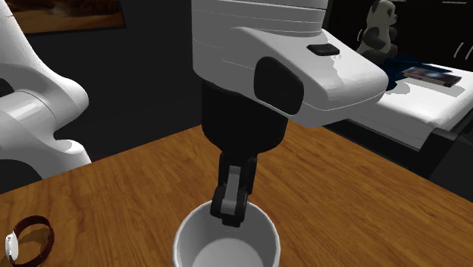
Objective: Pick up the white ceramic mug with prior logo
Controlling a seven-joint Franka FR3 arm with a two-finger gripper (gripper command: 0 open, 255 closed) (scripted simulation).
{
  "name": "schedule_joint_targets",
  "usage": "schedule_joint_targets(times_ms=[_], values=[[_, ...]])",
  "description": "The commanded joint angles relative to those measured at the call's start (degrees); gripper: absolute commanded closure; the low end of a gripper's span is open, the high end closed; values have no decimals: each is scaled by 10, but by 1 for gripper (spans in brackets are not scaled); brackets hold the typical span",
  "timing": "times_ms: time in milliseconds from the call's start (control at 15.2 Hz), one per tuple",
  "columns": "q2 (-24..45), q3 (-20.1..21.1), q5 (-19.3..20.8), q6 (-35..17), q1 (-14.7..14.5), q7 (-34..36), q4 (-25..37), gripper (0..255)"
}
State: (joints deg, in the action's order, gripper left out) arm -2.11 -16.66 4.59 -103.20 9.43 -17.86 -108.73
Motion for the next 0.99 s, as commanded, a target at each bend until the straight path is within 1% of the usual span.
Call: schedule_joint_targets(times_ms=[0,264,924], values=[[0,0,0,0,0,0,0,255],[0,0,0,0,0,0,0,255],[-1,1,-1,77,-1,-4,75,255]])
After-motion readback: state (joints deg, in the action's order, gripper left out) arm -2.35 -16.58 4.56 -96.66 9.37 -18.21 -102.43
